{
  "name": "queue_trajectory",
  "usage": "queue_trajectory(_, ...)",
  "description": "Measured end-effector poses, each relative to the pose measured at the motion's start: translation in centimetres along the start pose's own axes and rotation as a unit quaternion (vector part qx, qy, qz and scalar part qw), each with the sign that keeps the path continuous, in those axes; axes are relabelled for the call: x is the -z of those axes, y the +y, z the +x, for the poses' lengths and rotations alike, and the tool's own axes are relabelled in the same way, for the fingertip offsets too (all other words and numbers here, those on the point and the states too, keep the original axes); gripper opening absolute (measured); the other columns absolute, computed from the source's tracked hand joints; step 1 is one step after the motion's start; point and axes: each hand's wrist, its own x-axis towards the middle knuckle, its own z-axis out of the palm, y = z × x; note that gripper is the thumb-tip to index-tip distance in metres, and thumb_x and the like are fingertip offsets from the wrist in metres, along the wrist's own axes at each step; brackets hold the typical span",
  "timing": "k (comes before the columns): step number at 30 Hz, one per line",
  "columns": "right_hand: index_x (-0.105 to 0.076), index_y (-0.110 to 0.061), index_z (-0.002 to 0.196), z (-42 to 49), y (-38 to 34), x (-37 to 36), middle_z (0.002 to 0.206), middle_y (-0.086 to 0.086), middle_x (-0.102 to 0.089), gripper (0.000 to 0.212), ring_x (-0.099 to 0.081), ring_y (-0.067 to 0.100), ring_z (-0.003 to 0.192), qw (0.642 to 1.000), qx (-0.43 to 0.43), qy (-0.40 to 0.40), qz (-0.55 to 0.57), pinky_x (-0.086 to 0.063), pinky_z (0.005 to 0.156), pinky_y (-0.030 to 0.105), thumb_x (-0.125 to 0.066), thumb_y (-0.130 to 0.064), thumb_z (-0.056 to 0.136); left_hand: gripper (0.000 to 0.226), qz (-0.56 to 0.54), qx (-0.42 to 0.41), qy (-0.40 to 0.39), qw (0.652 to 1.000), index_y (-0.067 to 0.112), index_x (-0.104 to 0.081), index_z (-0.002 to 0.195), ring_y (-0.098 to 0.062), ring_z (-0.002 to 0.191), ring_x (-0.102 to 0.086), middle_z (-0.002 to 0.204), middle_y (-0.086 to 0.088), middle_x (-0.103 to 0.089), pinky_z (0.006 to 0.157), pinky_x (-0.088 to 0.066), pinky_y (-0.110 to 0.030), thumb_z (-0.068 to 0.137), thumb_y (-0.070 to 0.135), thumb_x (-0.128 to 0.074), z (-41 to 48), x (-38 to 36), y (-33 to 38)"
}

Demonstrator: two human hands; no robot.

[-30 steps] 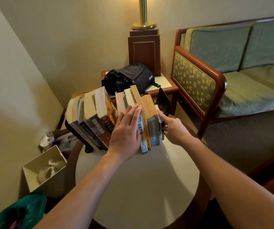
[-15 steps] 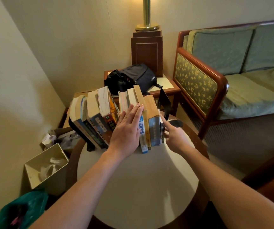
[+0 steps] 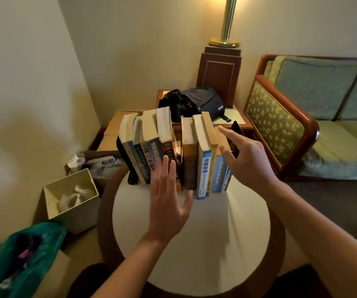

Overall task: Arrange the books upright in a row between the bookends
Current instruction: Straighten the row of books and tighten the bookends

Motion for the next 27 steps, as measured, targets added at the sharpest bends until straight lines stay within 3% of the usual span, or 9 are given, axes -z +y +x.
queue_trajectory(5, -0.044, -0.027, 0.151, 4.6, -4.1, -1.5, 0.155, -0.002, -0.042, 0.052, -0.035, 0.023, 0.147, 0.99, 0.083, -0.106, -0.038, -0.037, 0.116, 0.052, -0.057, -0.034, 0.101, 0.091, -0.048, 0.124, 0.056, 0.99, 0.004, -0.014, 0.157, -0.026, 0.155, -0.007, 0.168, -0.008, -0.003, 0.12, -0.025, -0.056, 0.089, 0.032, -0.067, -0.6, 0.3, -1.6)
queue_trajectory(8, -0.041, -0.029, 0.152, 7.7, -5.6, -3.6, 0.158, 0.0, -0.039, 0.058, -0.024, 0.025, 0.151, 0.979, 0.11, -0.163, -0.048, -0.029, 0.118, 0.059, -0.059, -0.041, 0.099, 0.089, -0.085, 0.191, 0.095, 0.973, 0.008, -0.008, 0.159, -0.021, 0.155, -0.002, 0.168, -0.004, 0.002, 0.121, -0.023, -0.054, 0.092, 0.042, -0.057, -0.2, 0.1, -2.7)
queue_trajectory(13, -0.037, -0.032, 0.154, 13.2, -8.2, -7.5, 0.161, -0.007, -0.034, 0.063, -0.018, 0.02, 0.153, 0.964, 0.125, -0.216, -0.093, -0.023, 0.122, 0.051, -0.055, -0.052, 0.097, 0.087, -0.124, 0.257, 0.196, 0.938, 0.009, -0.002, 0.159, -0.019, 0.155, -0.004, 0.168, -0.006, -0.002, 0.119, -0.027, -0.055, 0.097, 0.05, -0.047, 2.1, -1.4, -5.1)
queue_trajectory(15, -0.033, -0.033, 0.156, 15.2, -9.2, -9.2, 0.159, -0.005, -0.037, 0.065, -0.019, 0.02, 0.153, 0.954, 0.136, -0.242, -0.117, -0.023, 0.121, 0.046, -0.052, -0.056, 0.097, 0.087, -0.142, 0.278, 0.233, 0.921, 0.01, -0.002, 0.159, -0.018, 0.154, -0.008, 0.167, -0.006, -0.006, 0.12, -0.028, -0.052, 0.096, 0.05, -0.046, 3.6, -2.2, -6.0)
queue_trajectory(18, -0.03, -0.031, 0.157, 17.5, -10.7, -12.0, 0.151, 0.007, -0.049, 0.069, -0.04, 0.027, 0.142, 0.938, 0.14, -0.285, -0.141, -0.037, 0.109, 0.04, -0.051, -0.058, 0.097, 0.091, -0.16, 0.288, 0.277, 0.903, 0.009, -0.003, 0.159, -0.015, 0.154, -0.008, 0.167, -0.006, -0.007, 0.123, -0.022, -0.039, 0.095, 0.061, -0.042, 5.9, -3.6, -6.9)
queue_trajectory(22, -0.021, -0.032, 0.159, 19.7, -11.6, -14.9, 0.156, 0.008, -0.042, 0.075, -0.049, 0.028, 0.133, 0.914, 0.14, -0.336, -0.177, -0.046, 0.097, 0.037, -0.049, -0.062, 0.096, 0.104, -0.157, 0.296, 0.318, 0.887, 0.011, -0.005, 0.159, -0.009, 0.152, -0.008, 0.167, 0.001, -0.007, 0.121, -0.018, -0.031, 0.087, 0.081, -0.028, 7.8, -5.5, -6.9)
queue_trajectory(24, -0.019, -0.032, 0.16, 20.6, -11.6, -15.8, 0.157, 0.008, -0.041, 0.077, -0.05, 0.027, 0.131, 0.911, 0.143, -0.34, -0.183, -0.045, 0.093, 0.033, -0.046, -0.065, 0.095, 0.109, -0.148, 0.296, 0.336, 0.882, 0.009, -0.007, 0.159, -0.011, 0.152, -0.01, 0.166, 0.002, -0.007, 0.12, -0.019, -0.033, 0.084, 0.085, -0.026, 8.2, -6.3, -7.0)
queue_trajectory(27, -0.02, -0.03, 0.16, 21.3, -11.3, -16.5, 0.159, 0.009, -0.037, 0.08, -0.043, 0.029, 0.139, 0.909, 0.129, -0.344, -0.198, -0.04, 0.104, 0.038, -0.04, -0.071, 0.094, 0.112, -0.126, 0.289, 0.355, 0.88, 0.002, -0.011, 0.157, -0.022, 0.152, -0.016, 0.165, -0.008, -0.012, 0.12, -0.026, -0.046, 0.083, 0.085, -0.027, 8.6, -7.4, -7.3)
